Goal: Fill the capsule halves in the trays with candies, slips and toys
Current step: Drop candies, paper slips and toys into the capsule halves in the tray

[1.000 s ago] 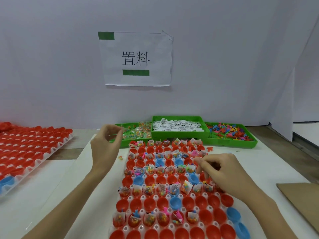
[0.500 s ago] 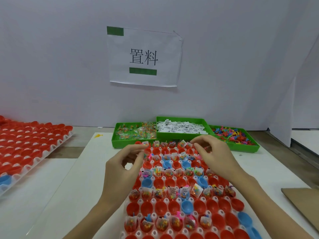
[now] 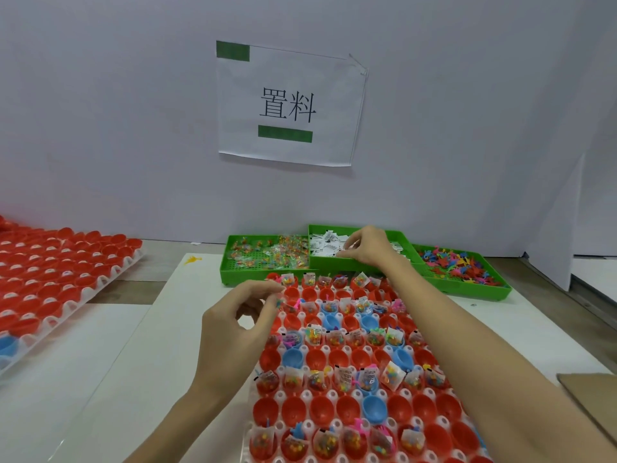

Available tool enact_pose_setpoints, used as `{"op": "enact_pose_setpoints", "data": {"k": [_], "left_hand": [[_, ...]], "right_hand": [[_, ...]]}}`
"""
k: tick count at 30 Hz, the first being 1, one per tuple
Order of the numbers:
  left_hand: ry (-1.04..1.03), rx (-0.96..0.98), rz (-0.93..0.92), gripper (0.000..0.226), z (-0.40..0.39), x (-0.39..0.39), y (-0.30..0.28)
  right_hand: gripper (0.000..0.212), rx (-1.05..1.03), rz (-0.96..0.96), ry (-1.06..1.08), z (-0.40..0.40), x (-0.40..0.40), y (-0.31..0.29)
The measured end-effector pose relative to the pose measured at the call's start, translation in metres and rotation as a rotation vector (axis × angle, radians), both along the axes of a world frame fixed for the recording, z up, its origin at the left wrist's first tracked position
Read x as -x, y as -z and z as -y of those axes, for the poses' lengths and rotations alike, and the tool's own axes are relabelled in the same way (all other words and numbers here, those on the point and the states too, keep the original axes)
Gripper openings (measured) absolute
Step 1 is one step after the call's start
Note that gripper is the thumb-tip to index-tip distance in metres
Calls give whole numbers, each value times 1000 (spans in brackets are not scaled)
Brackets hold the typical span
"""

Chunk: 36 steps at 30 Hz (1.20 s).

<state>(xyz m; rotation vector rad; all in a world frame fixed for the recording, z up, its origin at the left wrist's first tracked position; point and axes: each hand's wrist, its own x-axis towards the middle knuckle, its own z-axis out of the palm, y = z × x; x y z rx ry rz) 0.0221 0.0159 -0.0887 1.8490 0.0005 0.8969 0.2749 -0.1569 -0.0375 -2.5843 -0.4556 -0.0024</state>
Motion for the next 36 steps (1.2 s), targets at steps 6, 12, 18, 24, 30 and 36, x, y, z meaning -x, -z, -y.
{"op": "enact_pose_setpoints", "data": {"k": [6,12,18,24,30,36], "left_hand": [[40,51,-9,20,2,0,-3],[58,37,-35,21,5,2,-3],[40,18,-65,22,5,3,-2],[34,7,-104,20,7,3,1],[47,8,-112,16,7,4,-2],[113,52,-134,28,7,4,-5]], "right_hand": [[29,-39,-103,61,-4,-14,3],[18,-102,-62,37,4,-12,10],[55,-73,-39,8,7,-8,6],[32,-180,44,15,9,-8,14],[30,-407,110,66,9,0,15],[25,-542,182,-27,28,39,-8]]}}
